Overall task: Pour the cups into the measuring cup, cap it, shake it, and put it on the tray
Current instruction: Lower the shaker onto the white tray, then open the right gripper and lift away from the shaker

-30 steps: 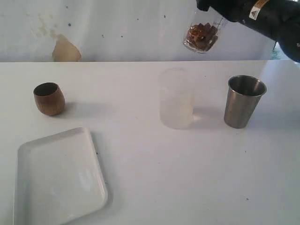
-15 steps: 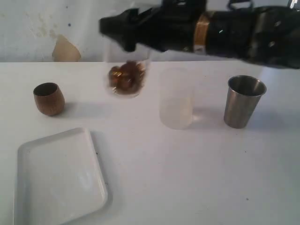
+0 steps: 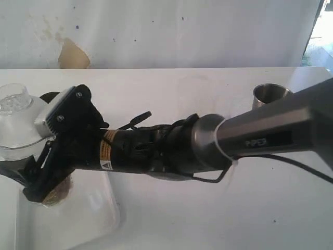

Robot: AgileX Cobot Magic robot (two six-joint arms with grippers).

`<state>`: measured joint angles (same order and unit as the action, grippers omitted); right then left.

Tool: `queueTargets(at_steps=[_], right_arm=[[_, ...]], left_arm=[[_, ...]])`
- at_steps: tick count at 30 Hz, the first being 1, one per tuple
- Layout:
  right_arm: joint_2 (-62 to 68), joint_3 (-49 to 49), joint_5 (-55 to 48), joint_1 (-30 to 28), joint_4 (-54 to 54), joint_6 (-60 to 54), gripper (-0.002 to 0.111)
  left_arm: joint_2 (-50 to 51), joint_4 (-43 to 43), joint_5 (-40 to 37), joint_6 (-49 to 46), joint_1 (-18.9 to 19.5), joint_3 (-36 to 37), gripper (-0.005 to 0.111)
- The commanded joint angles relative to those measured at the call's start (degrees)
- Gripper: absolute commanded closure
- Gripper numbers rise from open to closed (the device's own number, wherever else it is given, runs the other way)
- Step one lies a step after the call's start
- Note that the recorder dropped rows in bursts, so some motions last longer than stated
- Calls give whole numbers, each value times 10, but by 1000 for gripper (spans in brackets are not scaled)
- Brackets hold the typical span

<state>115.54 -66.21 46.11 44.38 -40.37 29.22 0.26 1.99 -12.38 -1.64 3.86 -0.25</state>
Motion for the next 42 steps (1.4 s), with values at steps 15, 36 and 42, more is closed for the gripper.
queueTargets(at_steps=[15, 36, 42], right_arm=[[50, -18, 7, 9, 148, -112, 3], [-117, -18, -128, 6, 150, -108, 11], [-193, -18, -235, 6, 149, -44, 74]], left_arm=[[-3, 1, 3, 1, 1, 2, 106], [-3, 1, 3, 1, 1, 2, 106], [-3, 1, 3, 1, 1, 2, 106]])
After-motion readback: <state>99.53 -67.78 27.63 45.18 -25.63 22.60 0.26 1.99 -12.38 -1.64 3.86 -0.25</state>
